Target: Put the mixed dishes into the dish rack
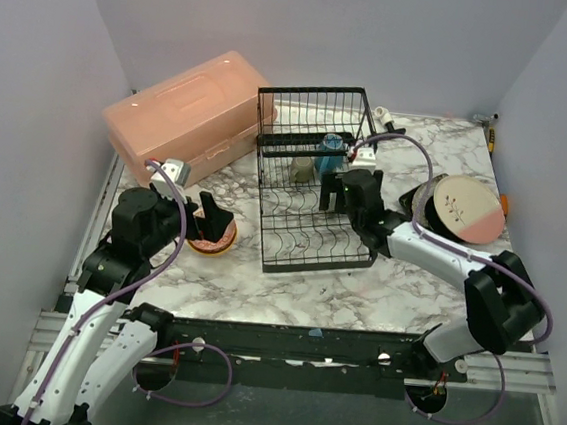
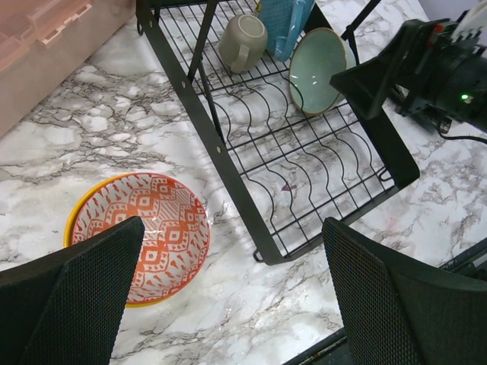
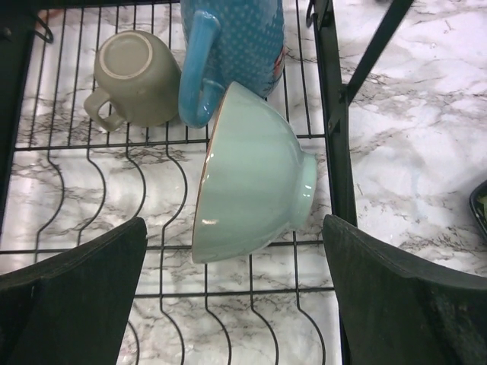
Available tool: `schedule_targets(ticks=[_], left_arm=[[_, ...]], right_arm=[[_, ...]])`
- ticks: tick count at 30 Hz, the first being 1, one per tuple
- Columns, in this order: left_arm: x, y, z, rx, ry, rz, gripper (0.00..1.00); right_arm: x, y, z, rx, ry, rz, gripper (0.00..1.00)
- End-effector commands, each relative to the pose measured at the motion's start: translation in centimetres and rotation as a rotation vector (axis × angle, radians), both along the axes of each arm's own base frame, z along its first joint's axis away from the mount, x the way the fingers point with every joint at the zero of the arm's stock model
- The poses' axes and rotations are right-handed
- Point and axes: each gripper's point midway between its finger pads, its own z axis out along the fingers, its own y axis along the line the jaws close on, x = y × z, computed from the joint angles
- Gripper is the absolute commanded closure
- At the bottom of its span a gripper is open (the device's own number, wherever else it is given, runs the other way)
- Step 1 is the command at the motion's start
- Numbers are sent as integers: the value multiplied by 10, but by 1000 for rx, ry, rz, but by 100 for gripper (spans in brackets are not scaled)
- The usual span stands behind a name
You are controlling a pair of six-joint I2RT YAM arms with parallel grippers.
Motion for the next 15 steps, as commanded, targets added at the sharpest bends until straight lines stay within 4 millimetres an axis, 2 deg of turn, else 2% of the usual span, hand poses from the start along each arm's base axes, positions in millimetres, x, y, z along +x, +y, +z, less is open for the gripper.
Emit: schedule_targets(ticks=[1,4,7,10,15], left_arm=[[5,0,-7,5,27,3,1],[7,0,-10,0,46,5,1],[8,0,-11,-5,50,5,1],[7,-1,-11,-8,52,3,1],[8,0,-11,-8,50,7,1]], right_arm=[[-16,-1,19,64,42,14,0],[-24,-4,24,83,41,17,0],[-33,-9,18,77,82,15,0],[-34,-10,10,85,77,7,0],[-10,-8,3,55,58,-62,8]])
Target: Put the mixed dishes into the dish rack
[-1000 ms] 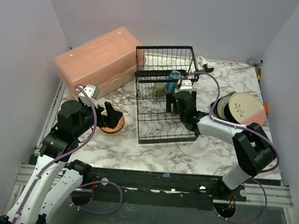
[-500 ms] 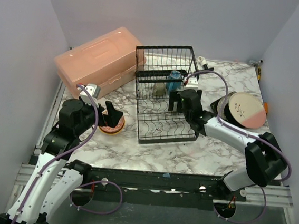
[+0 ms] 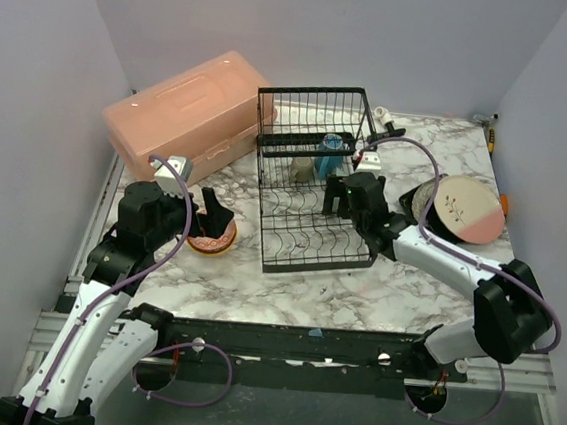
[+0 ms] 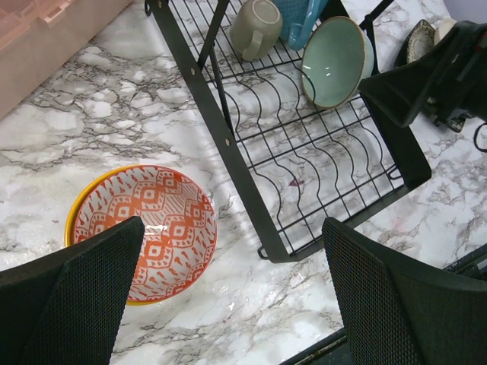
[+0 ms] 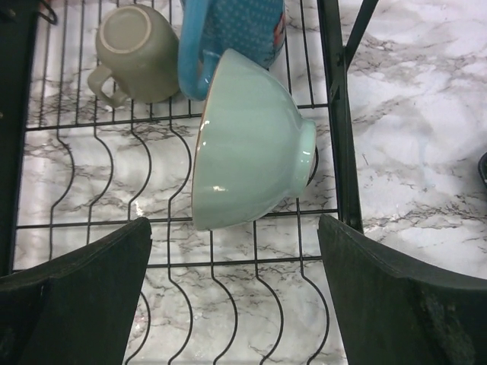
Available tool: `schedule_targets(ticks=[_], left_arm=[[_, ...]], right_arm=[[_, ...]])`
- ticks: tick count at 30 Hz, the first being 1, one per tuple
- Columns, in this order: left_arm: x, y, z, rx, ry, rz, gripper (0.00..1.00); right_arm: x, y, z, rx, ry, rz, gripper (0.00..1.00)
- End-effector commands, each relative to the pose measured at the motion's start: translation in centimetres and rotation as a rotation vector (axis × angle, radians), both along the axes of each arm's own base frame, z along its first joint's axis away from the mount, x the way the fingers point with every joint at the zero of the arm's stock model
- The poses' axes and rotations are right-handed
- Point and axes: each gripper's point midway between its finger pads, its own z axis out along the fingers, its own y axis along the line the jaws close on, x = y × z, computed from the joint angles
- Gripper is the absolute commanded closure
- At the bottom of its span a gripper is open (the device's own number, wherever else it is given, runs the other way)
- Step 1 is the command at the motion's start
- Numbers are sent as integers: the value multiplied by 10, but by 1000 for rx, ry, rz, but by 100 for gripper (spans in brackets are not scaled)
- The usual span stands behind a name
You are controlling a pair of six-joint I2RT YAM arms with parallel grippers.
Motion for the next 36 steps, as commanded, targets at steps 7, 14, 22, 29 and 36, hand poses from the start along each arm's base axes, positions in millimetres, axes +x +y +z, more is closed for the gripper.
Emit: schedule_targets(ticks=[7,14,22,29,36], left_arm=[[-1,-1,0,-6,-5,-10,1],[-1,-2,1,-8,-6,-17,1],[-1,-3,1,-9,-4,-22,1],[0,-2,-1,-7,1,-17,1],[4,5,-4,3,15,30,1]], right_arm=[[43,-5,-30,-124,-14,-146,18],[47,3,-34,-187,-50,-37,52],[41,6,-38,-200,-54,25,61],[19,11,-8,-18,-58,30,15],[-3,13,16,143,-21,10,9]])
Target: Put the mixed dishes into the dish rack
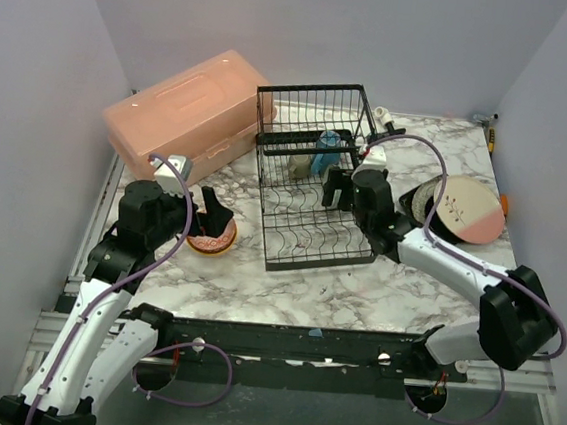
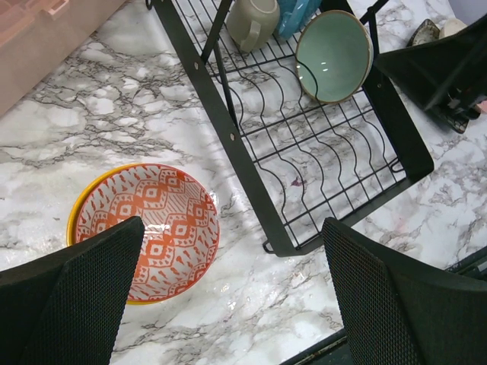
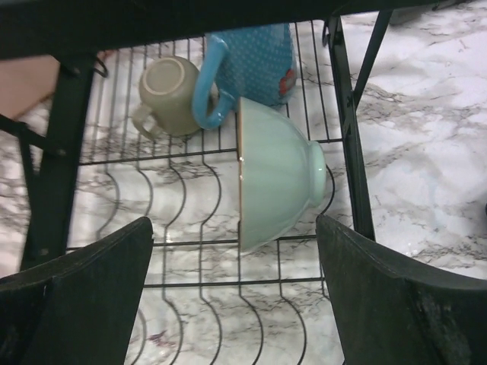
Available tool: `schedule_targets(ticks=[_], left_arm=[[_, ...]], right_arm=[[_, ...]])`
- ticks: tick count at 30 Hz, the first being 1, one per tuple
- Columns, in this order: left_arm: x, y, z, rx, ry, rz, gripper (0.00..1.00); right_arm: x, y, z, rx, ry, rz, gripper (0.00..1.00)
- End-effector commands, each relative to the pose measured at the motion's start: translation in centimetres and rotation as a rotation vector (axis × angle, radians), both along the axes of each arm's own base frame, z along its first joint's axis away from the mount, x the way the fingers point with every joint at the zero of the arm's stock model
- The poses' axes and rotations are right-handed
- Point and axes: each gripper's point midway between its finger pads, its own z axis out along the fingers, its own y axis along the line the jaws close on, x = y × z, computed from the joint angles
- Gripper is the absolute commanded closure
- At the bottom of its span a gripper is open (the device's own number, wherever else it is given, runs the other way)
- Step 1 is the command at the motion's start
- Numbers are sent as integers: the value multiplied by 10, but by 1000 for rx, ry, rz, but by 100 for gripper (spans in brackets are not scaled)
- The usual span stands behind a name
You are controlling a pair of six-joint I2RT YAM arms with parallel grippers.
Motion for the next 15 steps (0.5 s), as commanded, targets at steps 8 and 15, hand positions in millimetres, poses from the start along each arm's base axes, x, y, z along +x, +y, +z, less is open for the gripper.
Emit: schedule_targets(ticks=[8,15], left_arm=[[4,38,-22,20,114,262,1],[-9,54,-61,-15,353,465,18]], right_arm=[[-49,14,6,280,162,40,9],[-62,12,6,294,205,53,9]])
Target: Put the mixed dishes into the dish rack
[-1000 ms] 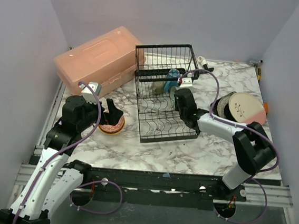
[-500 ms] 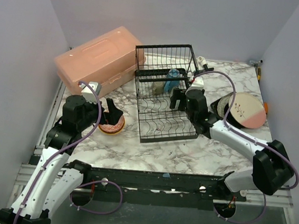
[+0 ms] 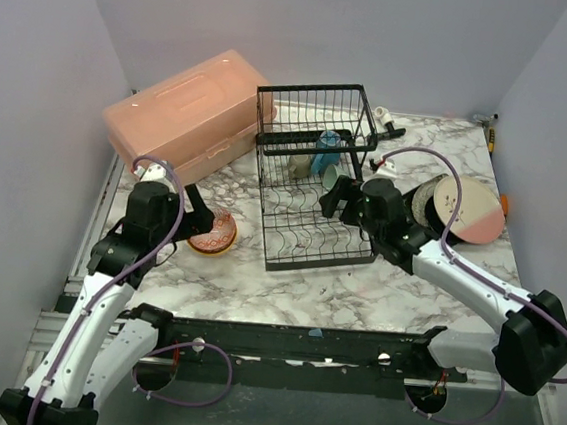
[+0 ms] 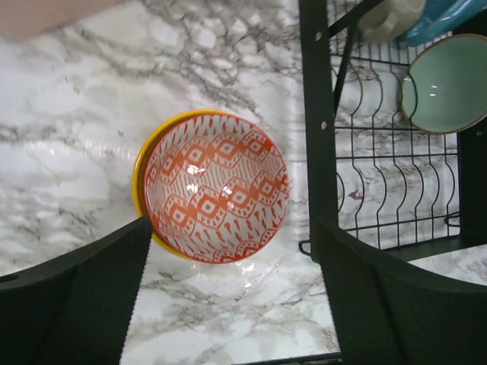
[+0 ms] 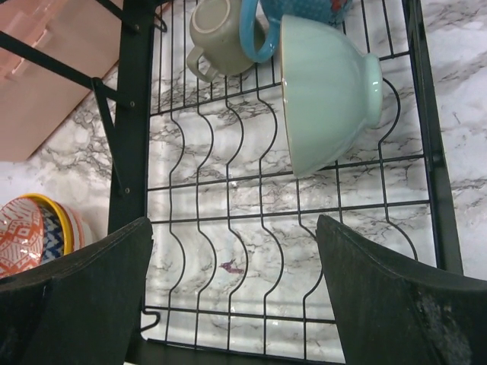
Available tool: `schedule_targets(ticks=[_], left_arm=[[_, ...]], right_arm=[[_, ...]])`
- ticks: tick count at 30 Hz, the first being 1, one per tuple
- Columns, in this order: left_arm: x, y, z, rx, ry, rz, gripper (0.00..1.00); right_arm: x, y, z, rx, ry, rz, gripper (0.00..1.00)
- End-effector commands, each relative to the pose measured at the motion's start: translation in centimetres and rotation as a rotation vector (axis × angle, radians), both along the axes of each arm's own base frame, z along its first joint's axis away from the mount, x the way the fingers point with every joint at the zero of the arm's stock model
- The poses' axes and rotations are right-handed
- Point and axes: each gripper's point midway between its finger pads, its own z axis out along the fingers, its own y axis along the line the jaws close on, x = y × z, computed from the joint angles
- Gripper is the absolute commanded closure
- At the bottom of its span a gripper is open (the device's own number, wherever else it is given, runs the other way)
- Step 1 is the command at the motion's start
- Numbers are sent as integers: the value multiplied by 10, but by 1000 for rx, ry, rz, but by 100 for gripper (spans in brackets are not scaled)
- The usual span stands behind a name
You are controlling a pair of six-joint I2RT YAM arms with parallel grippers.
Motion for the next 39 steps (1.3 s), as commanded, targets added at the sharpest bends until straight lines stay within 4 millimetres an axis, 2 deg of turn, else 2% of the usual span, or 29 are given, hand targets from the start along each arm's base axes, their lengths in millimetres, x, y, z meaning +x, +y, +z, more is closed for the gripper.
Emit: schedule_targets(ticks=[1,2,6,10,13,17,28,32,36,39], left_arm=[[-12,9,-27,-43,171,134,22],[-12,8,-31,-46,190,136,26],[-11,10,-46,-52,250,178,29],[-10,10,-60,-55,306,208,45],[-12,15,-67,-53,334,260,49],[-15,24,-70,-47,326,324,48],[-13,23,-80,-63,335,339,48],[-9,21,-83,-67,338,338,51],[-5,19,-85,-76,343,341,60],[-3,19,-89,-75,349,346,62]], right_arm=[[-16,0,-4,24,54,22,9],[-16,0,-2,28,51,21,9],[-20,-1,4,46,43,25,9],[-23,-4,11,53,25,29,9],[-24,-8,15,44,16,20,9],[-28,-12,15,51,13,17,9],[-30,-10,26,76,-5,23,9],[-32,-11,26,82,-3,26,9],[-35,-13,27,88,-2,22,9],[-36,-14,28,94,-5,20,9]])
